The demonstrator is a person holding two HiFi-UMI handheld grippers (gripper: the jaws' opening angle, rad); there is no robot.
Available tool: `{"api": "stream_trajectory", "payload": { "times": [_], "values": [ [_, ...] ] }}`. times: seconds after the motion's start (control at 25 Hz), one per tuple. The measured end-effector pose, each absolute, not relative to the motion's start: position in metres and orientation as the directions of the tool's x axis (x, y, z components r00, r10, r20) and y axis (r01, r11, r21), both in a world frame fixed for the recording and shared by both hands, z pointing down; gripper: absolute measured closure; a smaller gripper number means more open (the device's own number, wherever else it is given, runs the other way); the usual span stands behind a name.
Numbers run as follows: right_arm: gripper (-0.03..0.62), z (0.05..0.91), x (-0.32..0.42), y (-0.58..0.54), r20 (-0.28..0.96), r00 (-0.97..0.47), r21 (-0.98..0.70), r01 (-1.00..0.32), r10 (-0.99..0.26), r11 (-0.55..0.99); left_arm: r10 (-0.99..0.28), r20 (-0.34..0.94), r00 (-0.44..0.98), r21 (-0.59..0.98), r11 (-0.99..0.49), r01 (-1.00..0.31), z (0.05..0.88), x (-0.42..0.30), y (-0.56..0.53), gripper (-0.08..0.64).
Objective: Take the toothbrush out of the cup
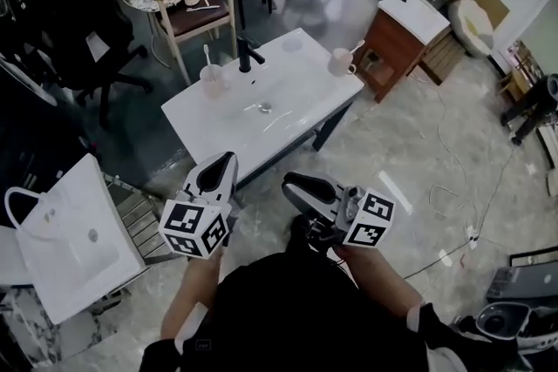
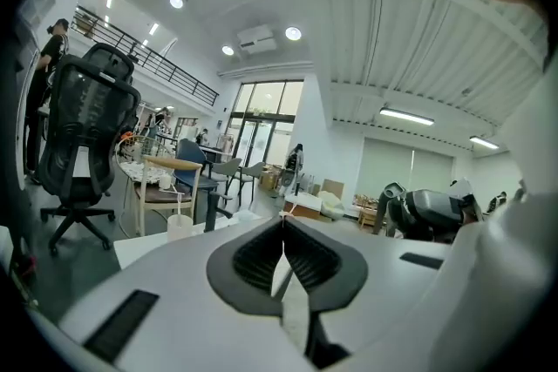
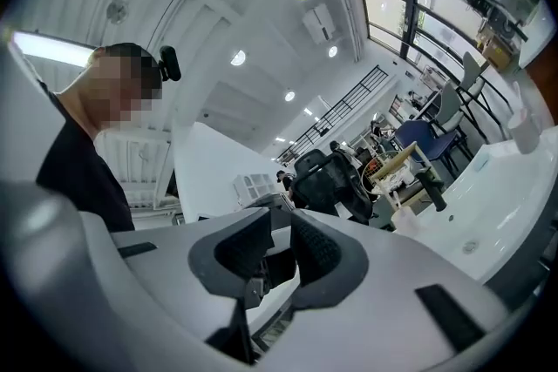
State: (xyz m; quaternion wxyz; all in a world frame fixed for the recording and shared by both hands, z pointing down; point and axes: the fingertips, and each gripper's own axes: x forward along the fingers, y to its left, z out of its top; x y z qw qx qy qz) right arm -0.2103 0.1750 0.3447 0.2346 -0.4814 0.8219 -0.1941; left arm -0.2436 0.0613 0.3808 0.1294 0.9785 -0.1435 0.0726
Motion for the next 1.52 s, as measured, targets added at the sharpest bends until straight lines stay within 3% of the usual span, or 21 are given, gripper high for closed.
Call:
{"api": "stream_trajectory", "payload": {
  "times": [0.56,1.52],
  "values": [
    [0.518,0.379,-0.028,0.129,-0.150,-0.500,-0.619,-0.625,-0.853,0.475,-0.389,0.253,0.886,0.198,-0.875,-0.441,0.398,-0.102,0.009,0.545],
    [0.522,0.416,-0.011,-0.090,0.000,-0.734,-0.614,-0.536,-0.679,0.579,-0.557,0.299,0.774,0.257,-0.735,-0.628,0.446,-0.093,-0.161,0.543]
  ]
}}
